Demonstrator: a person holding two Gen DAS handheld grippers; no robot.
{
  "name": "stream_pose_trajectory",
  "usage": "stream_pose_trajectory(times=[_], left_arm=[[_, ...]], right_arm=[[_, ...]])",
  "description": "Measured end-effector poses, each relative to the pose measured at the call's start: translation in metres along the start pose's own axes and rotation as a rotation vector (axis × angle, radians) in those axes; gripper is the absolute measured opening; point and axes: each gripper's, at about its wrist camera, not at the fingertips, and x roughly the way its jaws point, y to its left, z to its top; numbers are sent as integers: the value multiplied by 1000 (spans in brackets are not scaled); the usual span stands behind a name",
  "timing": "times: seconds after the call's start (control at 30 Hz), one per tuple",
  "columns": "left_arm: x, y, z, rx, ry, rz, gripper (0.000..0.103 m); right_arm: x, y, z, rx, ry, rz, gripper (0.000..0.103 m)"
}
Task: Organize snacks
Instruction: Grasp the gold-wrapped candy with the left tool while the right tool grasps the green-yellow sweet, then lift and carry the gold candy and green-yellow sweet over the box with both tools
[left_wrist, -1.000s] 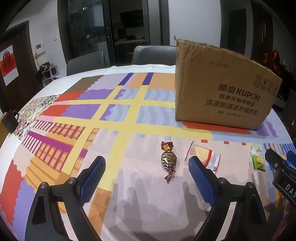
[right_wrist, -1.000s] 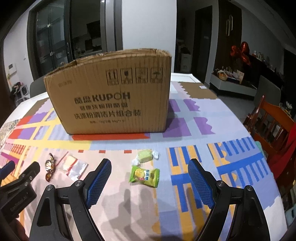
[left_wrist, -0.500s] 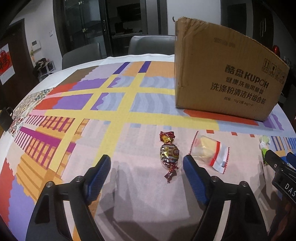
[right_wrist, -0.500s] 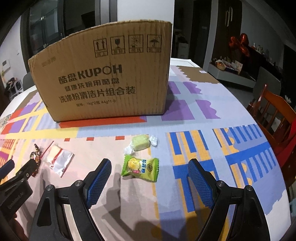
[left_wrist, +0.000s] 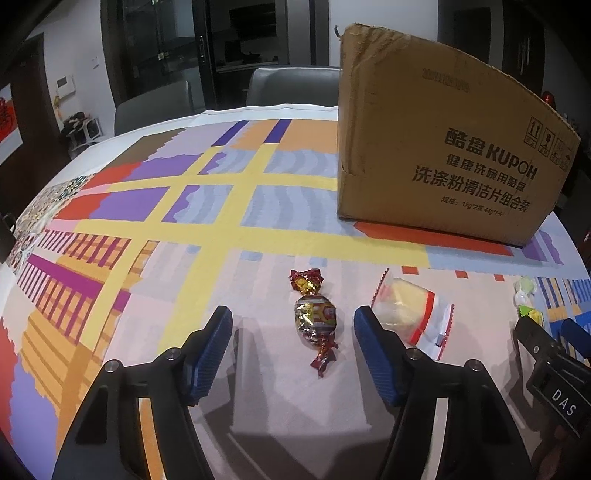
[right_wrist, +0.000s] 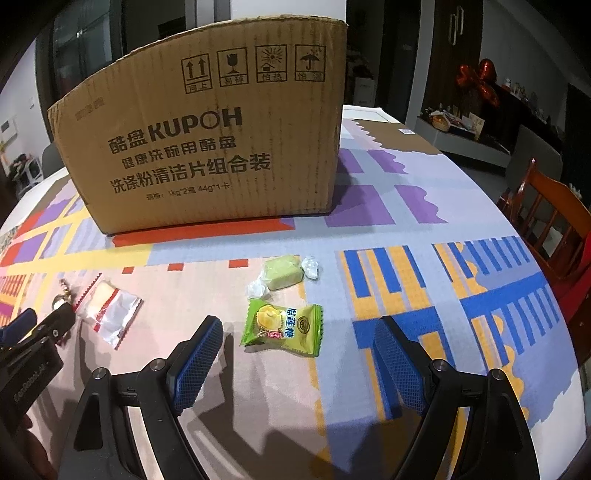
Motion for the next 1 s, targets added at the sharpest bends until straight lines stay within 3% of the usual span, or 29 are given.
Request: stream_pose_trajectory(times=[0.07, 0.17, 0.27, 0.47, 0.53, 0.7, 1.0], left_arm=[[2, -1, 1, -2, 7, -2, 64], [4, -2, 0, 1, 18, -8, 55], [5, -4, 0, 0, 24, -21, 44], [4, -6, 0, 14, 20, -25, 24], [4, -8, 0, 20, 19, -21, 23], [3, -8, -1, 21, 18, -29, 22], [-5, -7, -5, 15, 12, -32, 22]], right_arm=[[2, -2, 0, 2, 3, 0, 85], [6, -4, 1, 11, 21, 9, 77], [9, -6, 2, 8, 23, 9, 75], [11, -10, 5, 7, 14, 7, 57], [10, -10, 5, 4, 10, 8, 42], [7, -7, 5, -3, 0, 12, 31], [3, -9, 4, 0, -4, 38, 26]])
